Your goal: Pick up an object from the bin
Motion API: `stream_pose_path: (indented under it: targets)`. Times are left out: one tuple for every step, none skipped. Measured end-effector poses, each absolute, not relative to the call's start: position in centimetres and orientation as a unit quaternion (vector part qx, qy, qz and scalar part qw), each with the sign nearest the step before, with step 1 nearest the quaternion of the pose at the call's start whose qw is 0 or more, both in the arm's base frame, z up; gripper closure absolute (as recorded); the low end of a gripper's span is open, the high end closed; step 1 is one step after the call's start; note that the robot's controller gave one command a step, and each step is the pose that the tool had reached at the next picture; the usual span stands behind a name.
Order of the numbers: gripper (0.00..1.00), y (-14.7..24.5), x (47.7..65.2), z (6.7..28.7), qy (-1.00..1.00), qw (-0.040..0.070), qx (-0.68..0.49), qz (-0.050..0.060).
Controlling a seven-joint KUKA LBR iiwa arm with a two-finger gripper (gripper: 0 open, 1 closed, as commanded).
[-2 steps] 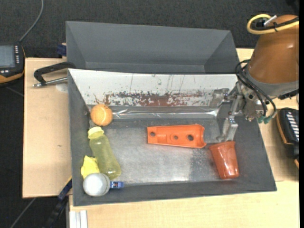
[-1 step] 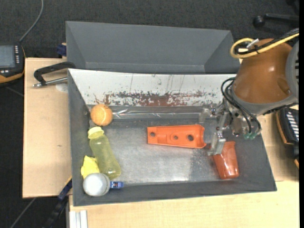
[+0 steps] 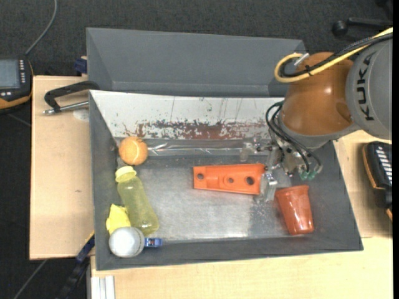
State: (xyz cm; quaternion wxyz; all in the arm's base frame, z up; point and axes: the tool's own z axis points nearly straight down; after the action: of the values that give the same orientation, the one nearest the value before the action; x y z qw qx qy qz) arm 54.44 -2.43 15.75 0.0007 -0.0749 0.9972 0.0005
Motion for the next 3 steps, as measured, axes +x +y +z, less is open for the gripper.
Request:
stream_pose_path:
  targets:
    - [0.0,-2.7,55.9,12.2,0.994,0.006,-0.106,0.0]
    - [1.0,-2.1,56.3,7.2,0.985,0.002,-0.173,0.001]
    - [1.0,-2.1,56.3,7.2,0.985,0.002,-0.173,0.001]
